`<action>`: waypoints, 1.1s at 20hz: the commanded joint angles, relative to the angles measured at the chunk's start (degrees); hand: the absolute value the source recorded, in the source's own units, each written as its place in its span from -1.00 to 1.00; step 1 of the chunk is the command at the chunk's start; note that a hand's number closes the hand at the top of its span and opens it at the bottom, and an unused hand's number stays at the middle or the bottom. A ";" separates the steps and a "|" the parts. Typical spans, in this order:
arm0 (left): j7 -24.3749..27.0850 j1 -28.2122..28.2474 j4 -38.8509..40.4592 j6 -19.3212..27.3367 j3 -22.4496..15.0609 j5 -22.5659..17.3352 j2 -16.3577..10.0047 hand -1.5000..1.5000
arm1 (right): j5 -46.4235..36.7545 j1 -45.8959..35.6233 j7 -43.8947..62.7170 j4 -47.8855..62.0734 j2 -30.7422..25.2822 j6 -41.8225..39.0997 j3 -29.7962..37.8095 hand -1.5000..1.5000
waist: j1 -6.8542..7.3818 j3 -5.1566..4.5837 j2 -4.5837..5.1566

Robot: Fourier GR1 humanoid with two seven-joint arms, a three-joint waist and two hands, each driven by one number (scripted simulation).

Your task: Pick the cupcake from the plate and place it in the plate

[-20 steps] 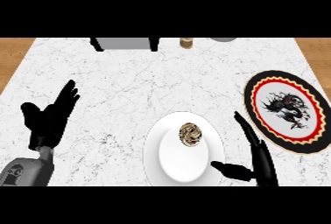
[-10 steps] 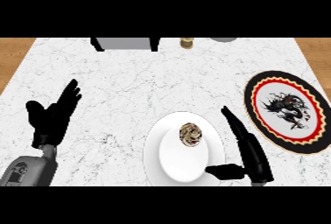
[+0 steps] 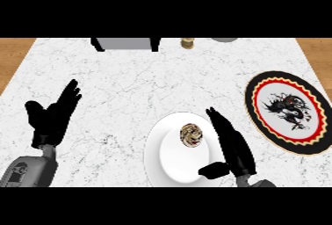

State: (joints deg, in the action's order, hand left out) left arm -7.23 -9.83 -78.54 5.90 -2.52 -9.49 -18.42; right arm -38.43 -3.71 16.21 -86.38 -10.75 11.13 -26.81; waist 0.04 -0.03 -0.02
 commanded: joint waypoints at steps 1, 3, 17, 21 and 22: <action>-1.14 -2.29 1.38 -0.87 1.87 0.26 -0.58 0.00 | -2.18 -4.04 7.27 0.51 1.26 -6.80 -0.42 -1.00 | -0.01 0.01 0.02; -3.80 -0.11 -2.42 0.02 0.26 1.74 0.89 0.00 | -2.36 -1.82 3.77 2.66 0.16 -6.55 0.58 -1.00 | 0.03 0.04 -0.01; -2.39 2.25 -3.75 -4.18 4.31 4.32 3.32 0.00 | -9.07 -12.08 6.95 14.51 9.14 -11.72 6.29 -1.00 | 0.12 0.03 0.01; -3.56 -2.46 -0.88 -2.86 4.95 6.17 4.91 0.00 | -11.24 -12.69 3.88 19.62 10.39 -9.77 6.93 -1.00 | 0.02 0.03 0.05; -2.58 -1.36 -0.98 -1.40 3.96 6.47 6.81 0.00 | -9.73 -15.28 4.00 25.02 10.66 -5.54 6.00 -1.00 | 0.22 0.04 0.10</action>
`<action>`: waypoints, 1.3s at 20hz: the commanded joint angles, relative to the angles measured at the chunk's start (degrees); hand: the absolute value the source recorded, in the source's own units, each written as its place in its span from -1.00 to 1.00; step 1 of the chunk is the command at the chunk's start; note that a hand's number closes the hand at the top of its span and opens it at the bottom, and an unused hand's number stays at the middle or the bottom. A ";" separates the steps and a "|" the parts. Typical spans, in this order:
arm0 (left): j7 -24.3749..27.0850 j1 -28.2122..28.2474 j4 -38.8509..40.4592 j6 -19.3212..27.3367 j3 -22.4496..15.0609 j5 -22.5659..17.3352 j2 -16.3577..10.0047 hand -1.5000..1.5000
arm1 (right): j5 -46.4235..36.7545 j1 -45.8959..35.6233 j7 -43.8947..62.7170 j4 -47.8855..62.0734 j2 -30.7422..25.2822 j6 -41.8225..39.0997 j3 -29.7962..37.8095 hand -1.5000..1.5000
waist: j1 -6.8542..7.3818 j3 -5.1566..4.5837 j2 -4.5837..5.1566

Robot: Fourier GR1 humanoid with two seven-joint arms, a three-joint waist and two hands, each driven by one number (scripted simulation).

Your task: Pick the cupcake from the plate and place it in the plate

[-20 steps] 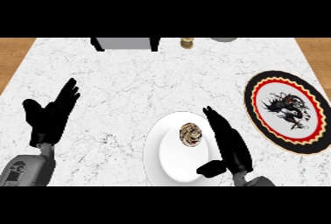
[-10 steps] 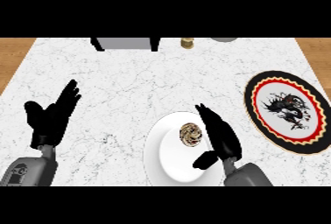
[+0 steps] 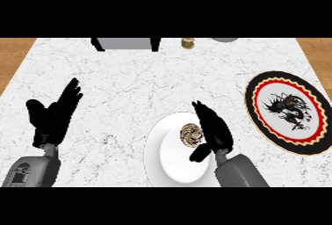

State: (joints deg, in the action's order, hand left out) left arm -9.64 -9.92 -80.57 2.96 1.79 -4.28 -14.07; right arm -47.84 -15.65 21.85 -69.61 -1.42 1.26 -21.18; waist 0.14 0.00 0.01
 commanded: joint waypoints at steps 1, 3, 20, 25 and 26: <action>-0.02 -2.08 1.91 -1.92 1.94 0.06 -0.45 0.00 | -1.07 -3.08 -1.32 6.65 1.35 0.22 0.70 -1.00 | 0.01 0.00 0.03; 2.05 -3.90 6.86 -2.30 2.93 0.39 -0.36 0.00 | -1.19 -3.50 -4.10 7.56 -0.08 -1.47 2.68 -1.00 | -0.14 -0.01 0.07; -0.24 1.09 -1.13 -1.18 1.49 2.90 2.71 0.00 | 0.13 -5.91 -3.40 9.92 1.36 7.92 -2.80 1.00 | 0.39 0.02 0.07; 1.30 0.29 0.29 -1.90 0.75 3.37 2.91 0.00 | 3.21 -22.56 9.30 18.44 1.39 6.86 6.58 1.00 | 1.54 0.01 0.45; -1.03 -0.40 -0.78 -2.89 1.04 2.36 2.23 0.00 | 0.29 -22.38 9.01 20.88 1.39 11.45 5.98 1.00 | 1.35 0.03 0.35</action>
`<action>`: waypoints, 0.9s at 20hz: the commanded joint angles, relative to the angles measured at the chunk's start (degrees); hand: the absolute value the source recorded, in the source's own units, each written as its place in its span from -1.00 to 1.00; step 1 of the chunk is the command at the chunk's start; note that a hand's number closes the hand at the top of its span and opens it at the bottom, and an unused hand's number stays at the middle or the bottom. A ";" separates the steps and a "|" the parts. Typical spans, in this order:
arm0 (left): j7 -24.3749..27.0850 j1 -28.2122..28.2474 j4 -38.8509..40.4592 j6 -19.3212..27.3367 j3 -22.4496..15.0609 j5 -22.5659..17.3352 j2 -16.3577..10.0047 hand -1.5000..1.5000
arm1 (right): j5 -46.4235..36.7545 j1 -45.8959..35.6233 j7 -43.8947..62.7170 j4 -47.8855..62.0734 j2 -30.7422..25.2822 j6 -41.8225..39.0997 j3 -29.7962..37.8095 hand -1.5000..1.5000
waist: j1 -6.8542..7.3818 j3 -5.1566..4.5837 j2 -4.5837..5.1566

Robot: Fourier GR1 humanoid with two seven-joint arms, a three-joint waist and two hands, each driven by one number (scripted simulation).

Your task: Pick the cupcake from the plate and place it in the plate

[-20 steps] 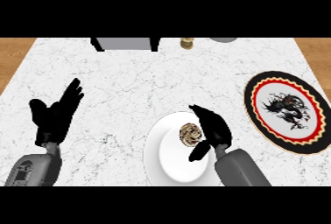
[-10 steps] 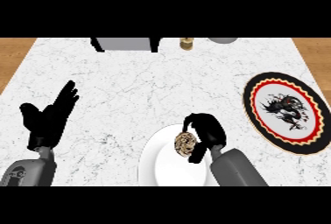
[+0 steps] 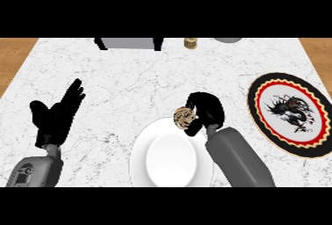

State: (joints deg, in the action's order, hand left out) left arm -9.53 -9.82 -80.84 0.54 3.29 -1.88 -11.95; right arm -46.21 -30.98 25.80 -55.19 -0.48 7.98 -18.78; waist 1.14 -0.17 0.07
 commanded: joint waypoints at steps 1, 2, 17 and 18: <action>2.99 0.52 2.71 0.18 0.41 0.81 0.28 0.00 | -3.81 -7.98 7.67 6.69 0.45 7.00 0.97 1.00 | 0.21 0.15 0.31; -0.10 0.30 0.28 0.92 -0.79 0.59 1.63 0.00 | -5.65 -9.74 9.70 6.24 0.46 8.88 1.10 1.00 | 0.28 0.17 0.17; -1.98 2.08 -2.65 -0.81 1.61 -0.94 -0.86 0.00 | -29.15 -7.29 32.84 -11.27 -6.20 21.83 5.55 1.00 | -1.79 0.17 -0.45; -4.54 1.24 -5.55 0.80 0.21 0.48 -0.25 0.00 | -27.47 -6.72 30.40 -9.13 -8.21 23.73 8.13 1.00 | -1.44 0.21 -0.31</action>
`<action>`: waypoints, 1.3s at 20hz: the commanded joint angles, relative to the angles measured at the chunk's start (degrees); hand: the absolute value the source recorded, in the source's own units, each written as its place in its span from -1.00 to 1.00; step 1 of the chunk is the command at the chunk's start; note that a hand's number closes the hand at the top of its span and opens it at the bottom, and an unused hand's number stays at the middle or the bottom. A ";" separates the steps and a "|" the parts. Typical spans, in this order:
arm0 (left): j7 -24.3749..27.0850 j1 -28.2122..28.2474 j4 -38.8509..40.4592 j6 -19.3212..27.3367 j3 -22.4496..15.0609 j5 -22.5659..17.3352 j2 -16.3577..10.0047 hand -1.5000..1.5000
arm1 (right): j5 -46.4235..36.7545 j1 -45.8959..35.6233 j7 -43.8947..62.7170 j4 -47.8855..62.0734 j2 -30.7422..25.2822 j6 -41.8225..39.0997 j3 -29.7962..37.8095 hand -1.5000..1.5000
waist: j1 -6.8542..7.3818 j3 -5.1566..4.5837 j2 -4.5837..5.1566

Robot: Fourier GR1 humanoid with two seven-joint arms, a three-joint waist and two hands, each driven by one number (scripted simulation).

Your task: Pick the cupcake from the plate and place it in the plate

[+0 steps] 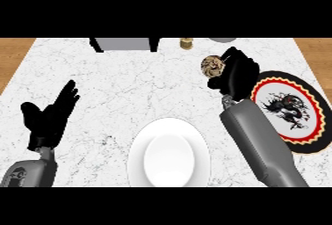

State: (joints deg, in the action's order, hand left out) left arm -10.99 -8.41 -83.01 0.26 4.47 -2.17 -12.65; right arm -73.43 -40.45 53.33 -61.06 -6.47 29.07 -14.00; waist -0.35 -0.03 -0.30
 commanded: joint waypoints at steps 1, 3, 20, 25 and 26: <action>1.80 -2.41 5.17 -0.14 2.09 -0.27 -0.62 0.00 | 0.23 5.06 2.43 -4.49 -2.33 4.79 4.03 1.00 | -0.63 0.01 0.29; 1.94 -1.78 3.42 0.13 0.61 0.50 0.50 0.00 | 2.79 8.09 1.14 -10.91 -3.27 2.96 5.20 1.00 | -0.67 0.02 0.10; -1.26 -1.31 -0.60 -0.04 -0.22 0.85 2.13 0.00 | 27.81 18.65 -25.64 0.66 -18.54 -3.23 21.46 1.00 | 0.56 0.10 0.35; 0.24 0.95 -1.07 -0.87 0.31 1.12 1.28 0.00 | 36.16 17.60 -33.09 5.67 -16.48 -7.11 24.32 -1.00 | 0.84 0.09 0.34; 0.77 -1.73 1.33 0.57 0.51 1.87 1.98 0.00 | 38.78 21.24 -41.17 8.30 -17.00 -3.94 26.39 -1.00 | 0.54 0.13 0.48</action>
State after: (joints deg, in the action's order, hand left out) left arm -9.81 -9.51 -81.52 -0.39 5.24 -1.10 -11.47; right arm -41.14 -22.23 23.94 -57.19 -22.33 26.02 9.64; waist 0.29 0.06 0.13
